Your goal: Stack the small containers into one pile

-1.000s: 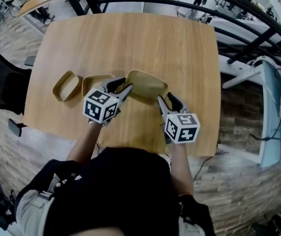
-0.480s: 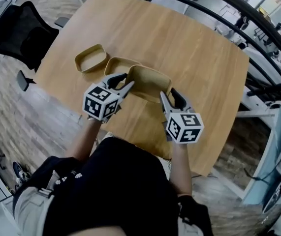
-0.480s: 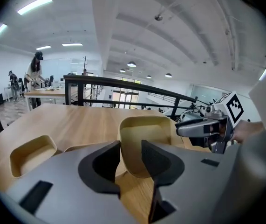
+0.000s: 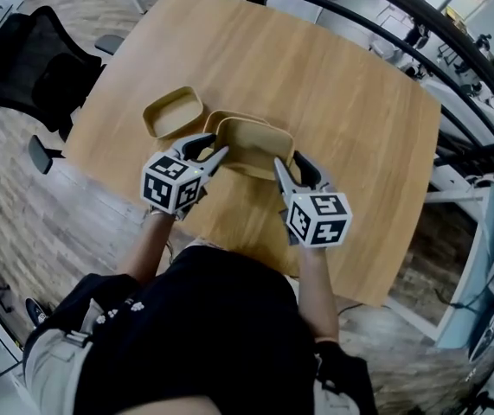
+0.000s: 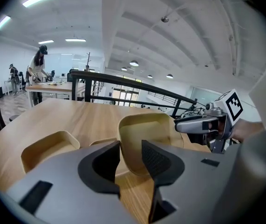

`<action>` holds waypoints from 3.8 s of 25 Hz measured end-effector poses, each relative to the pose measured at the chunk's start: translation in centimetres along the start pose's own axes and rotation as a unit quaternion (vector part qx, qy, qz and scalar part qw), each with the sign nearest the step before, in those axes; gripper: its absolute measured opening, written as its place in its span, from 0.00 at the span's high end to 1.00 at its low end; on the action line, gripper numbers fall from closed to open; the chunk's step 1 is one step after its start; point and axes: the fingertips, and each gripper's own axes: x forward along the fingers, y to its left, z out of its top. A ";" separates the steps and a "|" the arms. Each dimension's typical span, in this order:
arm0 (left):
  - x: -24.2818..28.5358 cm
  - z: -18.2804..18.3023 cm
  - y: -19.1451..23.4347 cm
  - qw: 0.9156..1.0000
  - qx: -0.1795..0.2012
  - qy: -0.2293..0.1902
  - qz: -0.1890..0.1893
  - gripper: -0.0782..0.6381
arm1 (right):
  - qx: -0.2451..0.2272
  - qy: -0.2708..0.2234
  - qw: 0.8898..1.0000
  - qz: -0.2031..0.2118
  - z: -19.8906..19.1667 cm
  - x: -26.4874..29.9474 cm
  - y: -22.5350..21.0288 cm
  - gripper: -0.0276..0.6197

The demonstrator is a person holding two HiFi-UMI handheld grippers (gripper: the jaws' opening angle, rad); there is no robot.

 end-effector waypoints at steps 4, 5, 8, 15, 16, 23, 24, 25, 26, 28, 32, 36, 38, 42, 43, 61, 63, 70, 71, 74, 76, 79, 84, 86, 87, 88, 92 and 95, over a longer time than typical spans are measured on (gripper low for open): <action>-0.5 -0.1 2.1 1.000 -0.002 0.003 -0.005 0.70 | 0.003 0.009 1.000 -0.004 -0.2 1.7 1.2 0.70; -0.6 0.0 2.6 1.000 -0.001 0.003 -0.006 0.70 | 0.004 0.011 1.000 -0.005 -0.2 2.1 1.5 0.70; -0.6 -0.1 3.6 1.000 0.002 0.006 -0.012 0.70 | 0.008 0.015 1.000 -0.009 -0.5 3.0 1.9 0.70; 0.1 -0.1 4.7 1.000 -0.002 0.013 -0.022 0.70 | 0.009 0.035 0.999 -0.017 -0.8 4.3 1.6 0.70; 0.1 -0.1 4.8 1.000 -0.003 0.014 -0.022 0.70 | 0.009 0.038 0.999 -0.015 -0.8 4.4 1.6 0.70; 0.3 -1.0 5.7 0.999 -0.016 0.024 -0.017 0.70 | 0.007 0.056 0.998 -0.005 -1.5 5.6 1.7 0.70; 0.4 -1.2 5.7 0.999 -0.017 0.026 -0.017 0.70 | 0.006 0.058 0.998 -0.005 -1.6 5.7 1.6 0.70; 0.5 -1.3 5.7 0.999 -0.018 0.029 -0.017 0.70 | 0.006 0.061 0.998 -0.005 -1.7 5.8 1.4 0.70; 0.6 -1.4 5.7 0.999 -0.019 0.031 -0.017 0.70 | 0.006 0.064 0.998 -0.005 -1.9 5.9 1.3 0.70; 0.8 -1.6 5.7 0.999 -0.019 0.034 -0.017 0.70 | 0.007 0.070 0.997 -0.004 -2.2 6.1 1.0 0.70; 0.9 -1.5 5.9 0.999 -0.021 0.035 -0.016 0.70 | 0.007 0.079 0.997 -0.001 -2.5 6.5 0.9 0.70; 1.2 -1.3 6.3 0.999 -0.020 0.039 -0.015 0.70 | 0.012 0.082 0.997 0.001 -2.6 6.9 0.7 0.70; 1.5 -1.2 6.6 0.999 -0.020 0.042 -0.015 0.70 | 0.014 0.083 0.996 0.001 -2.6 7.2 0.6 0.70; 1.8 -0.7 7.0 0.999 -0.023 0.038 -0.019 0.70 | 0.019 0.085 0.996 0.001 -2.6 7.7 0.3 0.70; 2.0 -0.6 7.0 0.999 -0.023 0.039 -0.020 0.70 | 0.020 0.085 0.996 0.001 -2.7 7.8 0.2 0.70; 2.7 -1.8 7.5 0.998 -0.029 0.056 -0.021 0.70 | 0.016 0.088 0.996 -0.002 -2.7 9.0 -0.6 0.70; 2.8 -1.9 7.6 0.998 -0.028 0.057 -0.021 0.70 | 0.016 0.085 0.996 -0.002 -2.5 9.1 -0.6 0.70; 3.1 -1.9 7.6 0.998 -0.024 0.060 -0.023 0.70 | 0.012 0.091 0.996 -0.005 -2.8 9.3 -0.9 0.70; 3.0 -2.0 7.6 0.998 -0.025 0.059 -0.024 0.70 | 0.012 0.093 0.996 -0.005 -2.9 9.3 -0.9 0.70; 3.0 -2.1 7.7 0.998 -0.025 0.061 -0.024 0.70 | 0.011 0.094 0.995 -0.005 -3.0 9.4 -0.8 0.70; 3.0 -2.3 7.7 0.997 -0.026 0.062 -0.024 0.70 | 0.010 0.095 0.995 -0.006 -3.0 9.5 -0.8 0.70; 3.2 -2.2 7.7 0.998 -0.025 0.062 -0.023 0.70 | 0.009 0.095 0.995 -0.007 -3.0 9.6 -1.0 0.70; 3.4 -2.0 7.9 0.998 -0.020 0.061 -0.022 0.70 | 0.011 0.090 0.996 -0.009 -2.9 9.7 -1.2 0.70; 3.5 -2.0 7.9 0.998 -0.019 0.062 -0.022 0.70 | 0.012 0.090 0.996 -0.009 -2.9 9.8 -1.3 0.70; 3.6 -2.0 7.9 0.998 -0.019 0.062 -0.022 0.70 | 0.012 0.089 0.996 -0.009 -2.9 9.8 -1.4 0.70; 3.6 -2.0 7.9 0.998 -0.019 0.063 -0.022 0.70 | 0.012 0.087 0.996 -0.009 -2.8 9.8 -1.4 0.70; 3.8 -2.3 7.9 0.997 -0.013 0.067 -0.023 0.70 | 0.010 0.082 0.997 -0.010 -2.6 10.0 -1.6 0.70; 3.7 -2.4 8.1 0.997 -0.016 0.067 -0.025 0.70 | 0.007 0.089 0.996 -0.011 -2.9 10.1 -1.6 0.70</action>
